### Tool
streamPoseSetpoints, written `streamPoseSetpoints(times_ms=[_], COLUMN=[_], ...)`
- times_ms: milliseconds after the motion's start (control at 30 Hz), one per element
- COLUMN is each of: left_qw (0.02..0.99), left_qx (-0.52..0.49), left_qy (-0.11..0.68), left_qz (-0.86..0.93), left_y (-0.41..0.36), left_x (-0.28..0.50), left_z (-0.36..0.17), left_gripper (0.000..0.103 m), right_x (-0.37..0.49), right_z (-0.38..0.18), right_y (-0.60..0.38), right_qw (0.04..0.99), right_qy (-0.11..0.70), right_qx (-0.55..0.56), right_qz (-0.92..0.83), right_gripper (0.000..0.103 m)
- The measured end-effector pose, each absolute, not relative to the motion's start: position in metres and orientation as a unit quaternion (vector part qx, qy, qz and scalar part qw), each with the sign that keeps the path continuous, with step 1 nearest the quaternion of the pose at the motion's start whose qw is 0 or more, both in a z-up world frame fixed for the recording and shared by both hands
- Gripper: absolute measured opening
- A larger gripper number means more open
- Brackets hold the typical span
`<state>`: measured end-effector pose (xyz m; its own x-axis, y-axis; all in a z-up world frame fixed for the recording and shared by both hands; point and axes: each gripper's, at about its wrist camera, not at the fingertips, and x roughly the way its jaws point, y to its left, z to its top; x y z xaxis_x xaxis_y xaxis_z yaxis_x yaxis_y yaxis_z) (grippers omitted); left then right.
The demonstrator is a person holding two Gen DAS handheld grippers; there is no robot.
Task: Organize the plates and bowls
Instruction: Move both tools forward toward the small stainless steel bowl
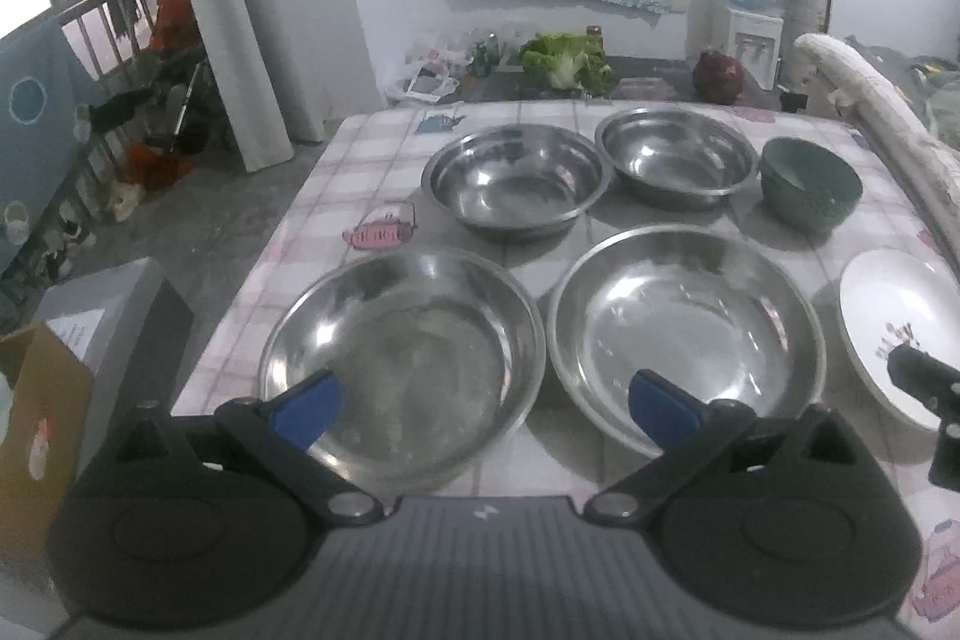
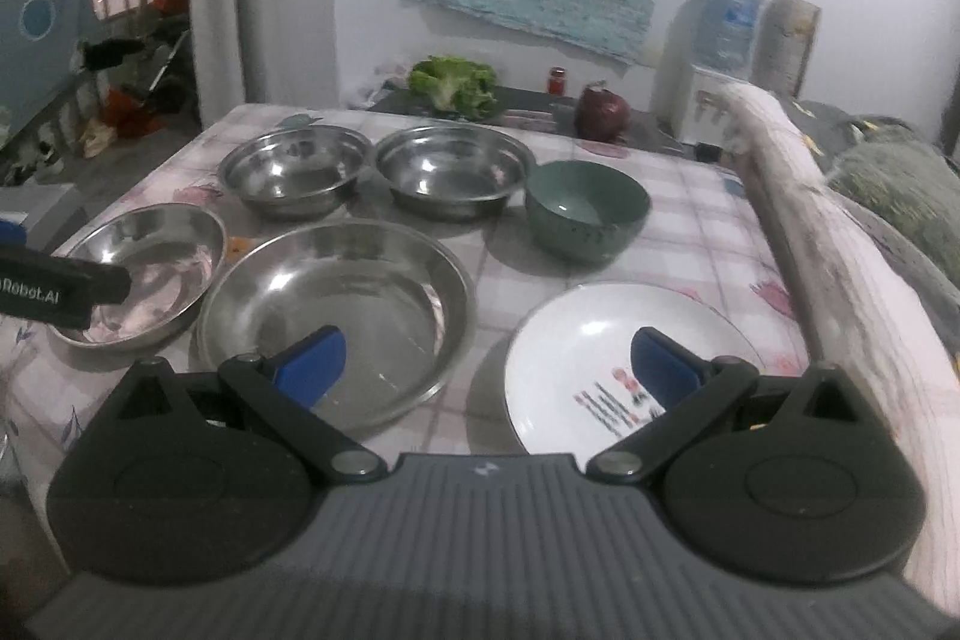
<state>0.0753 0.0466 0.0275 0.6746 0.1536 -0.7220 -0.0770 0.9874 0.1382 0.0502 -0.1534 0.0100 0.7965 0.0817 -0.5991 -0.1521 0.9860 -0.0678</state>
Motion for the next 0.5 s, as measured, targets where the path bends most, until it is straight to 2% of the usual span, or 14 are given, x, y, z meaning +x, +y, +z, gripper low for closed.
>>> streamPoseSetpoints(times_ms=[167,300,500], left_qw=[0.920,0.925,0.932], left_qx=[0.033,0.020,0.063], left_qy=[0.386,0.379,0.354], left_qz=[0.053,0.024,0.032], left_y=[0.062,0.080,0.095], left_x=[0.106,0.139,0.199], left_z=[0.030,0.032,0.027], left_gripper=[0.103,0.103,0.103], right_x=[0.079,0.118,0.191], right_z=[0.015,0.025,0.035], right_y=[-0.149,-0.151,-0.141], right_qw=[0.946,0.938,0.926], right_qy=[0.297,0.296,0.302], right_qx=[-0.066,-0.027,0.038], right_qz=[0.110,0.177,0.222], right_gripper=[0.102,0.102,0.102])
